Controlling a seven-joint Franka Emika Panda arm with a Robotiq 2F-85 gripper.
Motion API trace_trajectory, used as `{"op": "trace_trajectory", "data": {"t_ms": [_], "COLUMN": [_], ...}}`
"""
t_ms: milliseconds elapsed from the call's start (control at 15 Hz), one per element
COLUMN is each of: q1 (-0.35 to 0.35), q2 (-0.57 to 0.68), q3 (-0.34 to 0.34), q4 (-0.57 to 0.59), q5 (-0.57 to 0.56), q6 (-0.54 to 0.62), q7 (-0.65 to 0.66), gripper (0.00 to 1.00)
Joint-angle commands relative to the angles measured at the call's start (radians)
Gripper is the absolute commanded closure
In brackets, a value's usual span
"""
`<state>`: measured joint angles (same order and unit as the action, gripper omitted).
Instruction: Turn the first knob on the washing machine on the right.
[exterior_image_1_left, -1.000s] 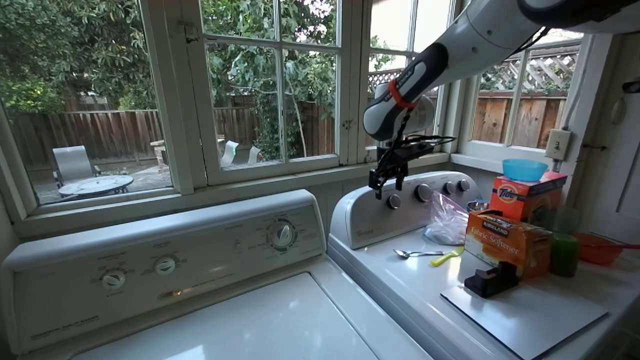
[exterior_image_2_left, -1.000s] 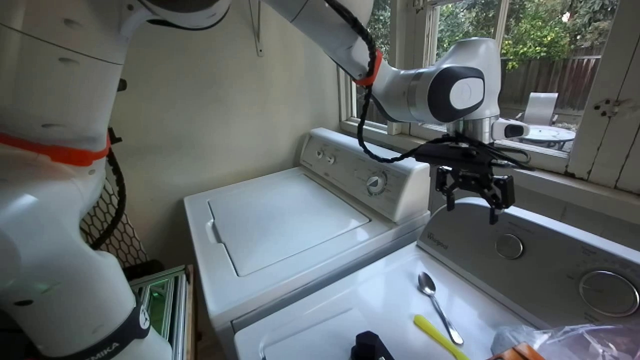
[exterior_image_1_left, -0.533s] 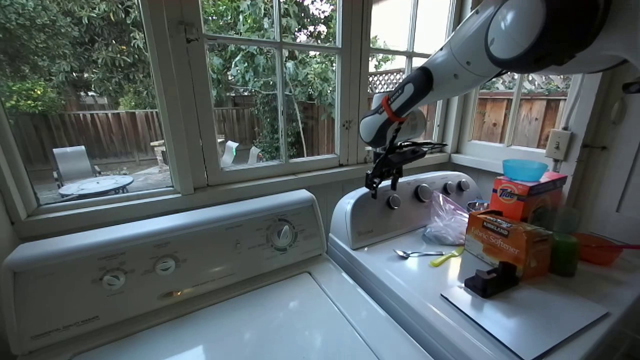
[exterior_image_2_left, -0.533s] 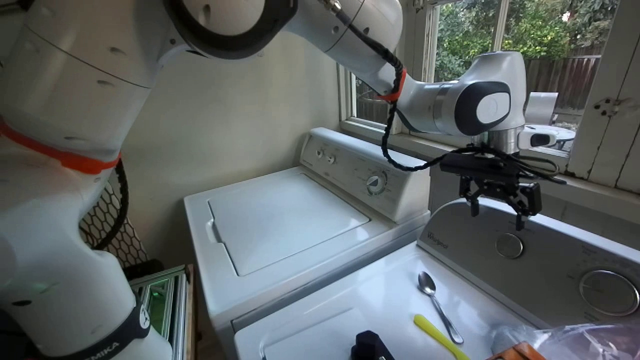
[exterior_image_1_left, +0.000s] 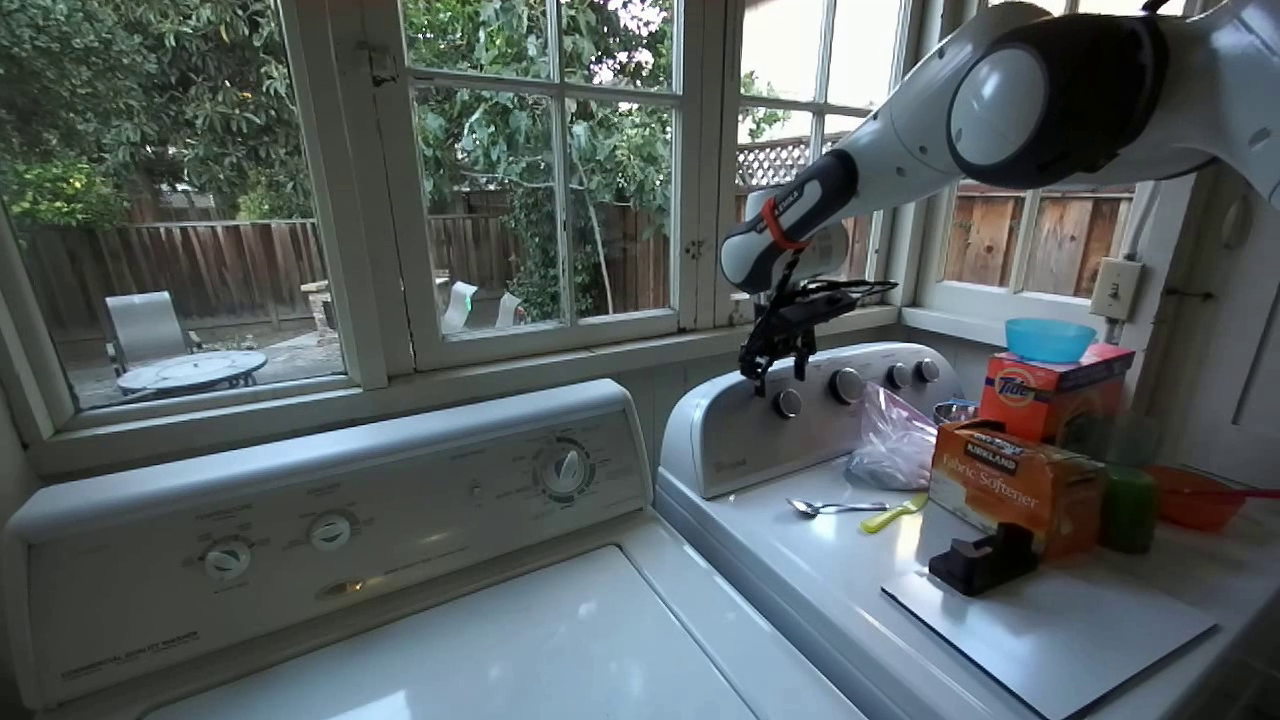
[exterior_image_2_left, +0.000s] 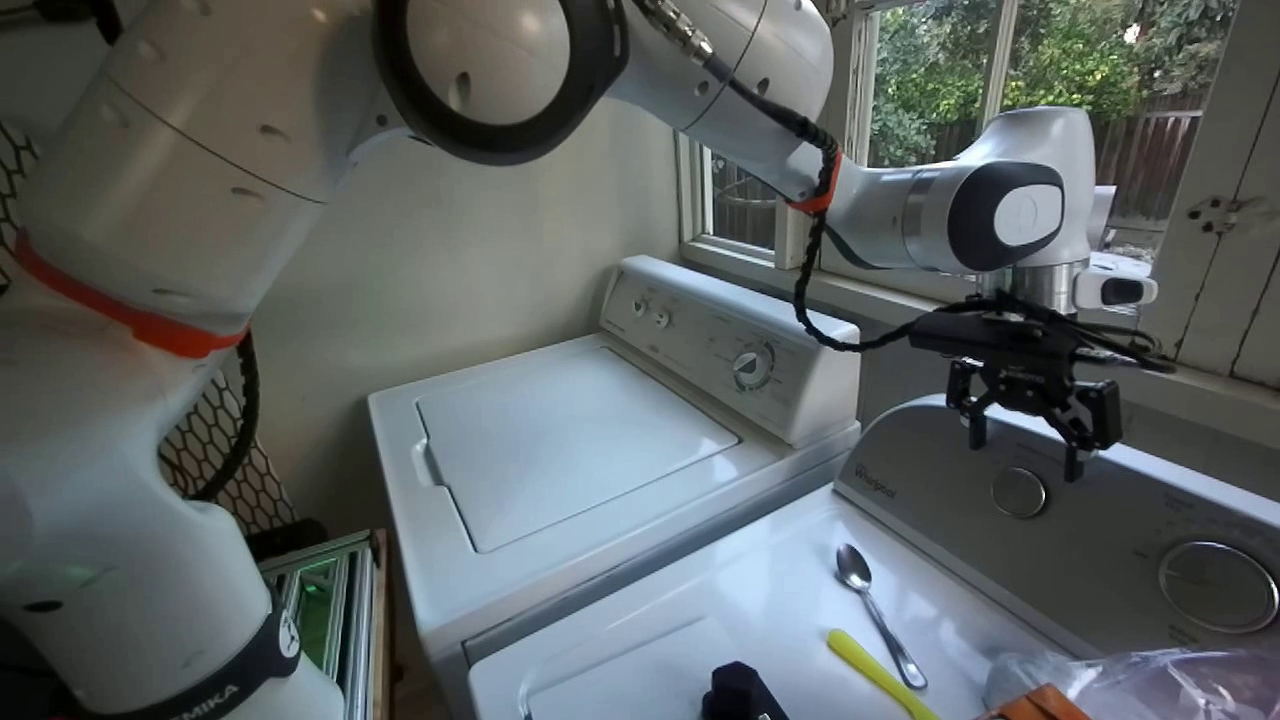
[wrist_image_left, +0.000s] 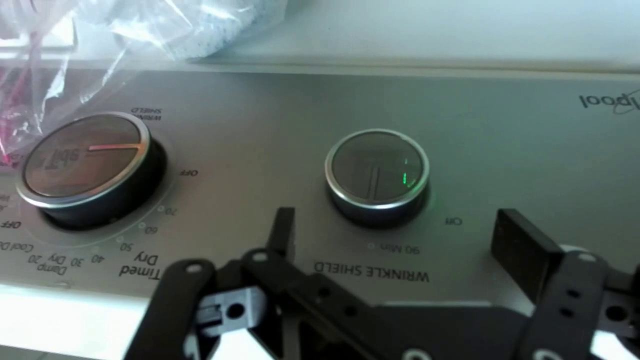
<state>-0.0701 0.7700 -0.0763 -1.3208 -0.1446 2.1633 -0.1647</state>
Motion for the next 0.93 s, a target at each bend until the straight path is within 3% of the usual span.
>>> {"op": "trace_trajectory", "data": {"t_ms": [0, 867], "q1": [-0.005, -0.022], "q2": [0.069, 0.163], "q3": [-0.016, -0.007], "q4": [0.095, 0.231], "q5": [-0.015, 0.037], "q6": [-0.084, -0.271], "q7": [0.020, 0.087], "gripper": [0.00, 0.00]}}
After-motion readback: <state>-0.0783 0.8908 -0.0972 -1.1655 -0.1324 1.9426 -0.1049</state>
